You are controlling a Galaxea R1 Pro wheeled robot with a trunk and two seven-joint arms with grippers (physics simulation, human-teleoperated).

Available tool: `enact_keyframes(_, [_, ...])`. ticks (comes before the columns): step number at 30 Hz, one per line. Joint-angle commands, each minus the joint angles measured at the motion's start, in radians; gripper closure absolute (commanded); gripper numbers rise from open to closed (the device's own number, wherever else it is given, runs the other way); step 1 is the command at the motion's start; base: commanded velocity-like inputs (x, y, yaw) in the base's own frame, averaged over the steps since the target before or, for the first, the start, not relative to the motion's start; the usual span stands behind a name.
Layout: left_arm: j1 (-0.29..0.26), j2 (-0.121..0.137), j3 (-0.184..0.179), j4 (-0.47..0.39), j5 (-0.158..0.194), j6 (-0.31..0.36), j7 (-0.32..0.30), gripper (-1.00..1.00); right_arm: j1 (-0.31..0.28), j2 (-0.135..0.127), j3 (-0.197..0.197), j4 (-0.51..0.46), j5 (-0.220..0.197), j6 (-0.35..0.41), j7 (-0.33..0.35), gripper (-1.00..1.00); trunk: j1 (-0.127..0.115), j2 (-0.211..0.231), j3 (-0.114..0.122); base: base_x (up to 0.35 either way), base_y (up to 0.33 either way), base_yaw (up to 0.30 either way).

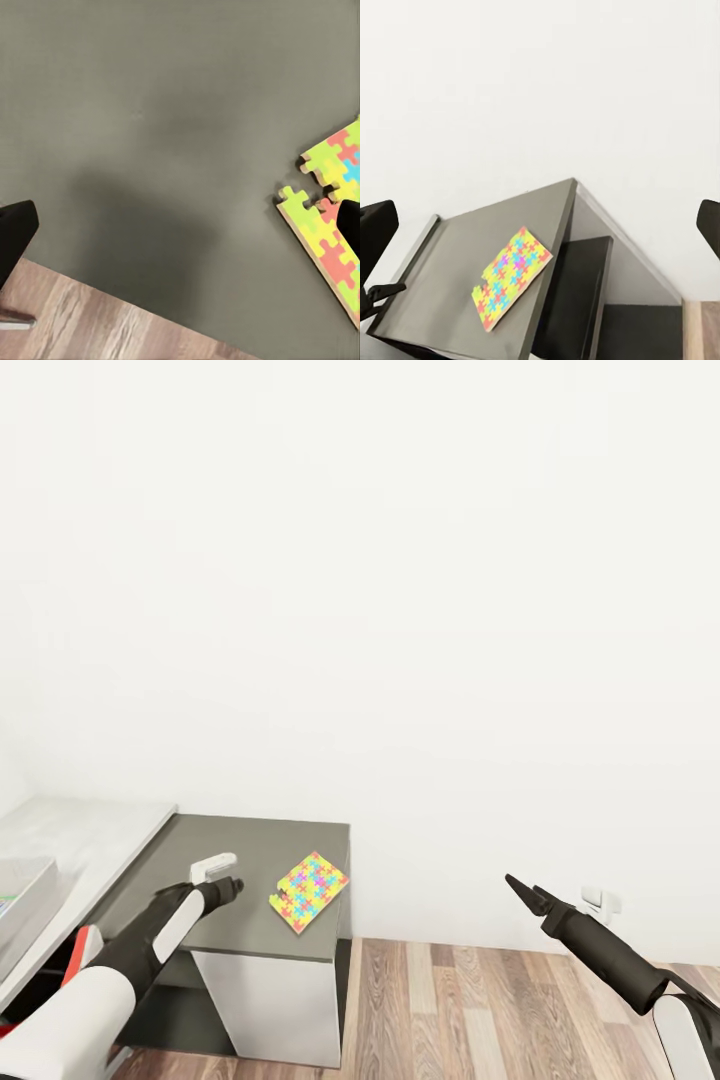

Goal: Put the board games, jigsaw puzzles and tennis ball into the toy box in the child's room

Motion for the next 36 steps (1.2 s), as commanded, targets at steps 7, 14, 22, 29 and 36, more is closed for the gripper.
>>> enact_keyframes(7, [-0.001, 0.001, -0.047, -0.001, 0.011, -0.007, 0.028, -1.0, -0.001, 0.0, -0.001, 0.0, -0.006, 0.008, 0.001, -1.0, 0.001, -0.002, -0.002, 0.05, 0.0, 0.0])
enact_keyframes(14, [-0.001, 0.0, -0.086, -0.003, 0.011, 0.014, 0.028, -1.0, -0.001, -0.001, -0.001, 0.0, -0.006, 0.008, 0.001, -1.0, 0.001, -0.002, -0.002, 0.139, 0.0, 0.0])
enact_keyframes(22, [-0.001, 0.0, -0.097, -0.004, 0.011, 0.028, 0.028, -1.0, -0.001, -0.001, -0.001, 0.0, -0.006, 0.01, 0.001, -1.0, 0.001, -0.002, -0.002, 0.102, 0.0, 0.0])
enact_keyframes(29, [-0.001, -0.002, -0.098, -0.009, 0.011, 0.058, 0.028, -1.0, -0.001, -0.002, -0.001, 0.0, -0.006, 0.012, 0.001, -1.0, 0.001, -0.002, -0.002, 0.163, 0.0, 0.0])
enact_keyframes(36, [-0.001, -0.014, -0.099, -0.01, 0.01, 0.074, 0.028, -1.0, -0.001, -0.001, -0.002, 0.0, -0.007, 0.013, 0.0, -1.0, 0.001, -0.002, -0.002, 0.121, 0.0, 0.0])
